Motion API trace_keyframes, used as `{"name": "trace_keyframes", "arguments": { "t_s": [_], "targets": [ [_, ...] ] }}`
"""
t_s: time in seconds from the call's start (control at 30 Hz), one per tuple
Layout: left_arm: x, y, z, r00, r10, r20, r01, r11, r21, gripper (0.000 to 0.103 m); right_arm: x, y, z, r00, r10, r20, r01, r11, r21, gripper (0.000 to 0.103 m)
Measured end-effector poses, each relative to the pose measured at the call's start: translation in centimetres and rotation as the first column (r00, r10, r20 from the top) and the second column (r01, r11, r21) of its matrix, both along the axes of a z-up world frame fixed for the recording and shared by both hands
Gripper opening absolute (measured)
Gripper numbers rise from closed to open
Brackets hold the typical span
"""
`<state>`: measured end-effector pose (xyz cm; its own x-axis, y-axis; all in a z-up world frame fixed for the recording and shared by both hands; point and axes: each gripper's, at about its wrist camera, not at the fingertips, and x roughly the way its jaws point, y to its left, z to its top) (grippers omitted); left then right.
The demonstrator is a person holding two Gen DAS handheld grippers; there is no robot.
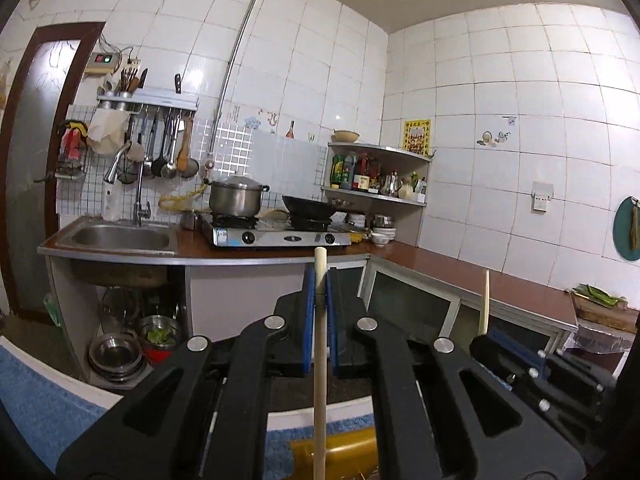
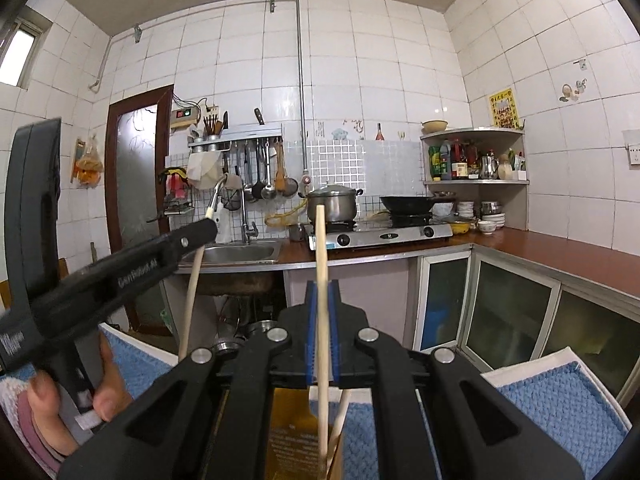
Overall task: Organize utensils
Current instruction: 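Lower both chopsticks into the yellow caddy and open both tools, then move both open tools back over the remaining chopsticks on the towel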
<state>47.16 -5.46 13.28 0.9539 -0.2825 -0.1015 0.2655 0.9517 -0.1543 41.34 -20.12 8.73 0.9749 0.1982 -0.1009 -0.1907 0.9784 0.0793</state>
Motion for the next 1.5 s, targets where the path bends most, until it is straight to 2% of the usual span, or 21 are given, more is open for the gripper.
{"name": "trace_keyframes", "arguments": {
  "t_s": [0.1,0.2,0.3,0.47,0.53,0.6,0.63,0.67,0.7,0.73,0.8,0.87,0.97,1.0,1.1,1.27,1.37,1.5],
  "targets": [
    [-0.1,0.1,0.0,1.000,0.010,-0.013,-0.010,1.000,0.028,0.005,0.0,-0.1,-0.9,0.999,0.011,-0.032,-0.011,1.000,-0.010,0.006],
    [-0.4,0.8,-0.1,0.999,0.000,-0.049,0.001,1.000,0.022,0.005,-0.3,-0.1,-1.6,0.999,0.016,-0.046,-0.017,1.000,-0.025,0.006],
    [-0.7,1.3,-1.0,0.996,0.002,-0.087,0.000,1.000,0.023,0.005,-0.8,0.0,-2.5,0.998,0.024,-0.063,-0.026,0.999,-0.030,0.006],
    [-1.6,1.4,-2.8,0.987,0.006,-0.162,0.006,0.997,0.074,0.006,-0.8,-0.2,-3.1,0.992,0.027,-0.122,-0.029,1.000,-0.009,0.006],
    [-2.2,1.3,-3.3,0.983,0.011,-0.182,0.006,0.996,0.092,0.014,-0.4,-0.7,-3.6,0.984,0.039,-0.177,-0.034,0.999,0.029,0.008],
    [-2.9,1.6,-3.6,0.979,0.020,-0.201,0.000,0.995,0.099,0.035,-0.3,-1.0,-3.9,0.977,0.039,-0.209,-0.031,0.999,0.043,0.008],
    [-3.4,1.9,-3.5,0.976,0.017,-0.219,0.004,0.996,0.094,0.041,-0.4,-1.2,-4.0,0.973,0.041,-0.228,-0.032,0.999,0.044,0.011],
    [-3.9,2.3,-3.4,0.973,0.016,-0.232,0.004,0.996,0.087,0.051,-0.6,-1.4,-4.0,0.971,0.038,-0.236,-0.028,0.999,0.046,0.017],
    [-4.3,2.6,-3.4,0.971,0.018,-0.239,0.001,0.997,0.080,0.058,-1.0,-1.6,-3.8,0.970,0.033,-0.243,-0.022,0.999,0.048,0.039],
    [-5.0,3.2,-3.3,0.966,0.023,-0.257,-0.005,0.997,0.072,0.061,-1.3,-1.8,-3.7,0.969,0.028,-0.246,-0.016,0.999,0.049,0.053],
    [-5.9,4.0,-3.3,0.957,0.034,-0.287,-0.014,0.997,0.072,0.076,-2.2,-2.2,-3.6,0.968,0.015,-0.252,-0.004,0.999,0.043,0.053],
    [-7.2,5.1,-3.5,0.945,0.064,-0.320,-0.042,0.996,0.076,0.084,-3.3,-2.6,-3.7,0.960,0.001,-0.280,0.007,1.000,0.030,0.053],
    [-9.6,6.7,-4.5,0.914,0.125,-0.386,-0.094,0.991,0.098,0.096,-5.3,-3.4,-4.4,0.937,-0.009,-0.349,0.022,0.999,0.032,0.053],
    [-10.2,7.0,-4.8,0.905,0.137,-0.403,-0.102,0.989,0.106,0.097,-6.0,-3.5,-4.8,0.928,-0.010,-0.372,0.021,0.999,0.025,0.053],
    [-12.6,8.0,-6.5,0.867,0.157,-0.473,-0.111,0.986,0.124,0.098,-8.2,-3.2,-6.3,0.901,-0.015,-0.434,0.012,1.000,-0.009,0.053],
    [-16.1,8.6,-9.8,0.768,0.155,-0.621,-0.107,0.988,0.114,0.098,-11.0,-2.5,-9.0,0.852,-0.006,-0.523,-0.002,1.000,-0.014,0.053],
    [-17.6,8.4,-11.3,0.723,0.156,-0.673,-0.106,0.988,0.116,0.098,-12.6,-2.1,-10.2,0.839,-0.015,-0.544,-0.001,1.000,-0.030,0.053],
    [-19.0,8.1,-13.2,0.683,0.165,-0.712,-0.110,0.986,0.123,0.098,-13.8,-2.0,-11.4,0.822,-0.024,-0.569,0.009,1.000,-0.029,0.053]
  ]
}}
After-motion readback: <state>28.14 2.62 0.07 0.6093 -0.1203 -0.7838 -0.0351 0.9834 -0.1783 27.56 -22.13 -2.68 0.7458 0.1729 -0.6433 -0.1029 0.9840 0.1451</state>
